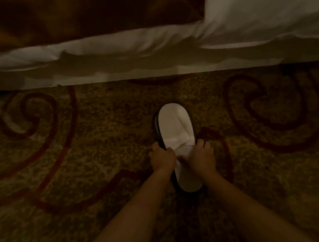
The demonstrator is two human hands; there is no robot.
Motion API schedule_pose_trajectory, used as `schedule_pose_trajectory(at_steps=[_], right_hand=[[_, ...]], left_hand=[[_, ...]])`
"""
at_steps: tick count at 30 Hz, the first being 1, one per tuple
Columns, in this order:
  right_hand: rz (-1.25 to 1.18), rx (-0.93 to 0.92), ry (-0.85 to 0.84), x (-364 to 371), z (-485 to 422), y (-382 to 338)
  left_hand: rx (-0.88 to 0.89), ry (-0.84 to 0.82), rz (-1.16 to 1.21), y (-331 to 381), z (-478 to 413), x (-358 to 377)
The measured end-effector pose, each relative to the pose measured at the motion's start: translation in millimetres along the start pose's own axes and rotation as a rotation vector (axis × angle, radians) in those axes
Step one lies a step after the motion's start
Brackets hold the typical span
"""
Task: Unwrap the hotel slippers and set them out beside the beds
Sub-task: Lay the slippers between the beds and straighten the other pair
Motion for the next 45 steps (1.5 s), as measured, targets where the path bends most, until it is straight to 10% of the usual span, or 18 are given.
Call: schedule_pose_trajectory(at_steps=[13,23,26,31,37,42,45], right_hand=[[-0.631,0.000,-0.037,-3.2,0.6,22.9],[-0.093,0.189,0.178,-32.8,-23.4,67.8],[0.074,-0.062,0.386,-40.8,-14.7,43.6],[0.026,-0.587,-0.101,-24.8,18.7,-27.4],[-0.281,-0.404,-0.071,-21.0,37.0,-58.7],[-0.256,-0.402,-0.098,-29.7,26.5,-43.4],[-0.233,-0.628,-0.209,-46.1,14.8,-35.4]], left_hand=[[-0.101,0.013,0.204,-2.2,-8.6,0.6],[-0.043,0.029,0.266,-3.9,-7.4,-35.9],[-0.062,-0.027,0.335,0.8,-10.4,-48.6],[0.027,-0.073,0.421,28.0,-7.4,-61.1],[0.230,-0.164,0.321,50.7,5.8,-60.2],[0.849,-0.002,-0.440,66.3,0.7,-79.2],[1.023,-0.267,-0.933,78.4,-5.2,-79.6]])
Point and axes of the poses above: each hand's wrist, its own z-axis away from the middle knuckle, its own x-axis out of the palm, y = z × x, the point moved 2 cm from there along -z, towards the middle knuckle, and after that the axes turned 13 degrees about z, right-handed, at the moved point
